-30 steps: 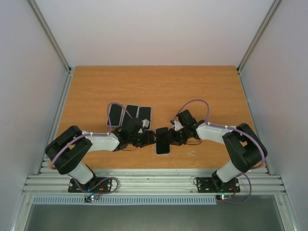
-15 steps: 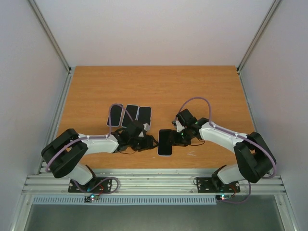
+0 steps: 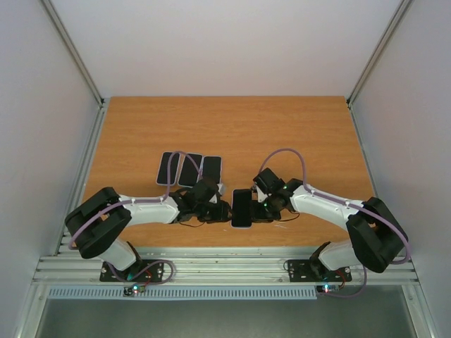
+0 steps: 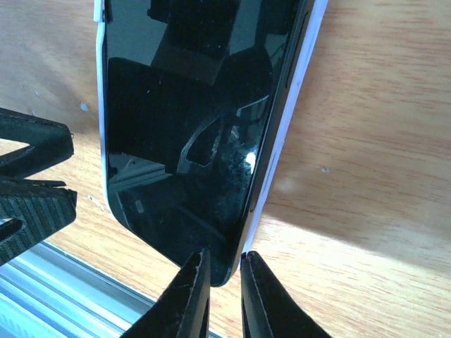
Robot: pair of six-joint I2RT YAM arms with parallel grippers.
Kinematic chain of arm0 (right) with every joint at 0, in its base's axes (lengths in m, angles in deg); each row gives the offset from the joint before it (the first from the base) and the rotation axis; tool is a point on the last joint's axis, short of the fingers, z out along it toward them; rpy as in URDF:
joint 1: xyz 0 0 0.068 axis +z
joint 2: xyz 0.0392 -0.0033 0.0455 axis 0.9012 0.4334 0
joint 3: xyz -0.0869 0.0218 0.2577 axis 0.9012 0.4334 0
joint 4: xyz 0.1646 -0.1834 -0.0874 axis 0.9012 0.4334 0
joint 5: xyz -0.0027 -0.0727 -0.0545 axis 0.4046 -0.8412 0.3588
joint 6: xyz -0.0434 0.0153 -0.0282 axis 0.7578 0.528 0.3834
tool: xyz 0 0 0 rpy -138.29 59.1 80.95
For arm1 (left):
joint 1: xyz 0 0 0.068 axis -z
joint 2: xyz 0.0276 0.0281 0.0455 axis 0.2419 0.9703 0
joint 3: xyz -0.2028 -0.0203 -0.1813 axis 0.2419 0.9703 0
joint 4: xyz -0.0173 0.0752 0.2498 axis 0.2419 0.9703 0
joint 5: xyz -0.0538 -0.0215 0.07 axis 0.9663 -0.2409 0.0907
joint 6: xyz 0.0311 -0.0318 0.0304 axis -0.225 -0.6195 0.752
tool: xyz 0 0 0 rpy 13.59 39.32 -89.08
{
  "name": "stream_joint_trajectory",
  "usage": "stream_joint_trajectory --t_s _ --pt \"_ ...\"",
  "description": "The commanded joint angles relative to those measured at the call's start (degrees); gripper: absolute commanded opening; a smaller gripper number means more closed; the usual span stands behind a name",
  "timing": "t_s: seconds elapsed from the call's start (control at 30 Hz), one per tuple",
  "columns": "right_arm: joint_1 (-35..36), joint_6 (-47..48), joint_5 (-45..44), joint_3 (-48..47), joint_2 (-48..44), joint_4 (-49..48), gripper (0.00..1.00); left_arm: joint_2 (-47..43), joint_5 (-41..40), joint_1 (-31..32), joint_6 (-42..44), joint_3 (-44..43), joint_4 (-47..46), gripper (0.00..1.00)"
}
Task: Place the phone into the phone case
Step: Press the phone with the phone case at the bottom right corner of the phone case.
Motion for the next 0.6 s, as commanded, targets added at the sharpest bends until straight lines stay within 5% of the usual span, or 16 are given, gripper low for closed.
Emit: stream_joint_trajectory --t_s 0.0,0.57 --pt "1.35 -2.24 -0.73 0.72 0.39 -2.09 0.14 1.11 -0.53 0.45 0.56 -0.83 0.20 0.42" --pt "3.09 -2.79 -5.94 -0.70 -2.28 1.77 0.05 2.41 0.71 0.96 -0.76 0.26 -2.08 0.37"
